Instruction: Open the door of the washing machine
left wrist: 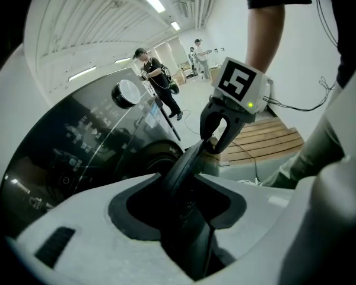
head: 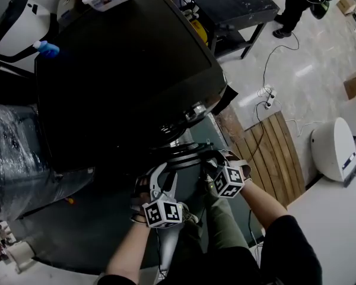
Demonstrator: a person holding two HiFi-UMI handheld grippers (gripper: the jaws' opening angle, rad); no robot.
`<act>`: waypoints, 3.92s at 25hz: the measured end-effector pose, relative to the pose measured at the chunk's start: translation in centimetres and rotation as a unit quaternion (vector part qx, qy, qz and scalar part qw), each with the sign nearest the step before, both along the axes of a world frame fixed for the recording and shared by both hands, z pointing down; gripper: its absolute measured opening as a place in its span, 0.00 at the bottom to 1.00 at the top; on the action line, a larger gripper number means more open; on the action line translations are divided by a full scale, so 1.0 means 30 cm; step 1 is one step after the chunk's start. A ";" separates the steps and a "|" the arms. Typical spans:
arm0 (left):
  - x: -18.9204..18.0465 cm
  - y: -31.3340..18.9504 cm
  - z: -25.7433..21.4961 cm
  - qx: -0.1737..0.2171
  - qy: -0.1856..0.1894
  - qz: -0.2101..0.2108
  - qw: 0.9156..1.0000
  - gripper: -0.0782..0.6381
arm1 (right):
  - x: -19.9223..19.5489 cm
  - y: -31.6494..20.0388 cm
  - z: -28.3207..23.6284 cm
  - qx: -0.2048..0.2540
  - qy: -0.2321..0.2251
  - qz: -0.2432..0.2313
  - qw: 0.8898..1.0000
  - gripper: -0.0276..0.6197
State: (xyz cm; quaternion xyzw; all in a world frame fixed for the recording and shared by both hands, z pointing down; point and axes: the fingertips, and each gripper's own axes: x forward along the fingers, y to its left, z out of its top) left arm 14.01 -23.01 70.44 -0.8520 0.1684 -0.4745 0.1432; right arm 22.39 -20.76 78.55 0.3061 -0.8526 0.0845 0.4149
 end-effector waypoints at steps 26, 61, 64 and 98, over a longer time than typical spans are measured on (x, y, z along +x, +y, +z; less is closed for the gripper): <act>-0.447 0.580 0.047 -0.038 -0.083 0.182 0.979 0.41 | -0.578 0.772 0.001 -0.144 -0.065 0.112 0.981 0.33; -1.707 0.508 0.060 -0.108 0.061 -0.461 0.878 0.14 | -1.042 0.775 -0.442 -0.062 -0.121 -0.002 0.991 0.42; -1.768 0.444 0.051 -0.095 0.055 -0.473 0.874 0.13 | -1.031 0.792 -0.437 -0.065 -0.111 -0.002 0.992 0.42; -1.847 0.256 -0.227 0.028 0.187 -0.537 0.822 0.13 | -1.300 0.598 -0.672 0.001 -0.173 -0.055 0.983 0.32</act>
